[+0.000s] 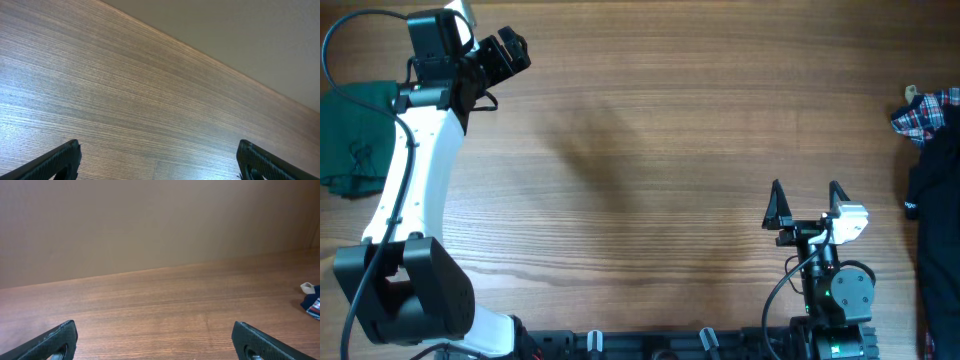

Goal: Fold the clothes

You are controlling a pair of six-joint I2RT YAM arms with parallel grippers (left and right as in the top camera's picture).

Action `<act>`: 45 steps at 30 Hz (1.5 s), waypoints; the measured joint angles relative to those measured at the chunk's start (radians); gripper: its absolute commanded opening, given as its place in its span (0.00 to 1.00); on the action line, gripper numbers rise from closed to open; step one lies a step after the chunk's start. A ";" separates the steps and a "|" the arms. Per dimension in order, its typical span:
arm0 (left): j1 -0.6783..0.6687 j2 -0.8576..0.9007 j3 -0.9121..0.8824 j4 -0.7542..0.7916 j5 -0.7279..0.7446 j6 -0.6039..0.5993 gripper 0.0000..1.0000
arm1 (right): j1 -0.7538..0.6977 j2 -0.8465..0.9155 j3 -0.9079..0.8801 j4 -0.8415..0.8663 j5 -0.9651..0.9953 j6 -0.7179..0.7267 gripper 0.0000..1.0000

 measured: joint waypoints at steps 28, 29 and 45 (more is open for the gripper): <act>0.000 -0.517 -0.474 0.077 -0.024 0.000 1.00 | 0.000 -0.003 0.000 0.000 0.000 0.000 1.00; 0.000 -0.611 -0.599 0.092 -0.031 0.000 1.00 | 0.000 -0.003 0.000 0.000 0.000 0.000 1.00; 0.000 -1.199 -1.305 0.525 -0.075 0.000 1.00 | 0.000 -0.004 0.000 -0.001 -0.001 0.000 1.00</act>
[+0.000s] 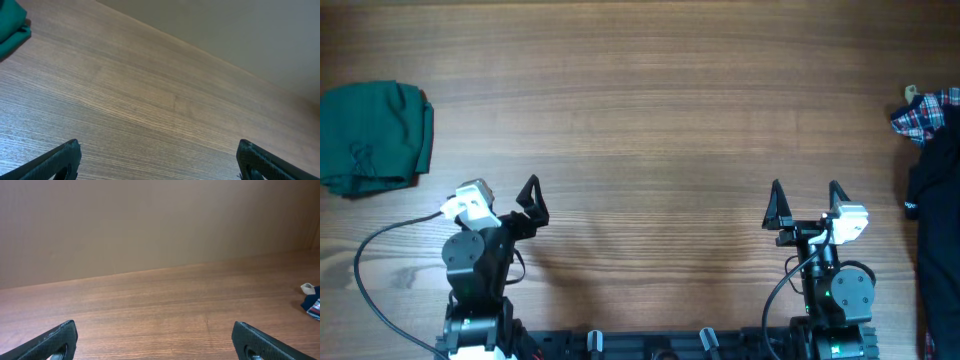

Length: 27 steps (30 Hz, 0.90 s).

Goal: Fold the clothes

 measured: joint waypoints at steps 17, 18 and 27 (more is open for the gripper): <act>0.000 -0.358 -0.092 -0.163 -0.061 0.052 1.00 | 0.000 0.000 0.000 0.000 -0.002 0.000 1.00; 0.000 -0.368 -0.092 -0.163 -0.063 0.065 1.00 | 0.000 0.000 0.000 0.000 -0.002 0.000 0.99; 0.000 -0.487 -0.092 -0.164 -0.084 0.201 1.00 | 0.000 0.000 0.000 0.000 -0.002 0.000 1.00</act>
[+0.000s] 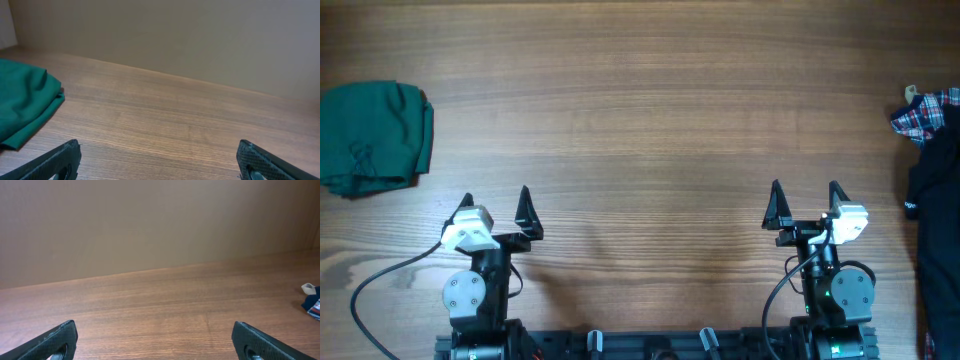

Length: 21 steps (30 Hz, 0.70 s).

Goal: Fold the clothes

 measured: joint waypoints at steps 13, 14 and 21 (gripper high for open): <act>0.000 0.000 0.000 0.000 0.000 0.075 1.00 | 0.000 0.000 0.000 0.000 0.000 0.000 1.00; 0.000 0.000 0.000 0.000 0.000 0.077 1.00 | 0.000 0.000 0.000 0.000 0.000 0.000 1.00; 0.010 0.000 0.000 0.000 0.000 0.077 1.00 | 0.000 0.000 0.000 0.000 0.000 0.000 1.00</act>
